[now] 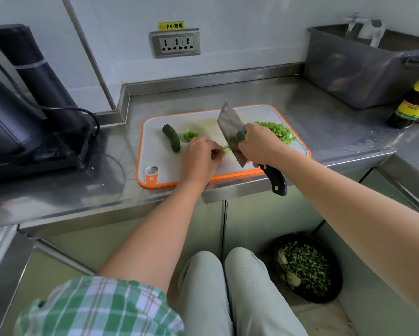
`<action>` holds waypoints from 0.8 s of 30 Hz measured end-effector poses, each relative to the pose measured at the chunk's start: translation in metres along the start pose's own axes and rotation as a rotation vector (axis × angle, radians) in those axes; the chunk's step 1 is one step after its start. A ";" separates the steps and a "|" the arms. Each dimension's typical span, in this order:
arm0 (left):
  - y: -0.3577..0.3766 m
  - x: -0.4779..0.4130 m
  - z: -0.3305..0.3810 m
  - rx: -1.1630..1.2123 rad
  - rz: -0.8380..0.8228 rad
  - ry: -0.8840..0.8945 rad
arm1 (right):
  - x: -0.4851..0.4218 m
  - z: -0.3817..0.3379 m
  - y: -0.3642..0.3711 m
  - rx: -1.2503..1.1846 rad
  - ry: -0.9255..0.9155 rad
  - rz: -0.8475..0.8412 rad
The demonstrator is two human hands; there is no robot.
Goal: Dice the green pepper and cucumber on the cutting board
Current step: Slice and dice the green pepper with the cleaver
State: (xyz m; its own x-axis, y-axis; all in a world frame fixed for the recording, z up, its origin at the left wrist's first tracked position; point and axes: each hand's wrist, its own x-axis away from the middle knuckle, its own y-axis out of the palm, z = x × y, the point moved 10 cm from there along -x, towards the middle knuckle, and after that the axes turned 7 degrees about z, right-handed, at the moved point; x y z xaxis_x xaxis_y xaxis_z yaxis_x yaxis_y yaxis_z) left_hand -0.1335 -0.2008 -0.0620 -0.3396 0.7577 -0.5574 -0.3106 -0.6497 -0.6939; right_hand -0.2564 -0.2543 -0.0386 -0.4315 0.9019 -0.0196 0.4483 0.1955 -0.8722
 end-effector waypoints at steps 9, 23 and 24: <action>0.000 0.000 0.000 0.009 0.016 0.001 | 0.014 -0.018 0.005 0.170 -0.065 -0.093; 0.004 -0.001 -0.003 0.038 -0.017 0.008 | -0.002 -0.010 0.011 0.131 -0.054 0.010; 0.003 -0.001 -0.003 0.042 -0.018 0.003 | -0.003 -0.008 0.009 0.117 -0.052 0.015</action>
State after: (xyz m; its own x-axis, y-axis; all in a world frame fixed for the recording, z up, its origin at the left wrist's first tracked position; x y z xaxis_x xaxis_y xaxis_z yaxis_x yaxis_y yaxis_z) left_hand -0.1316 -0.2036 -0.0652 -0.3308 0.7693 -0.5466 -0.3533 -0.6380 -0.6842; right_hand -0.2449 -0.2517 -0.0421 -0.4665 0.8827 -0.0560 0.3622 0.1329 -0.9226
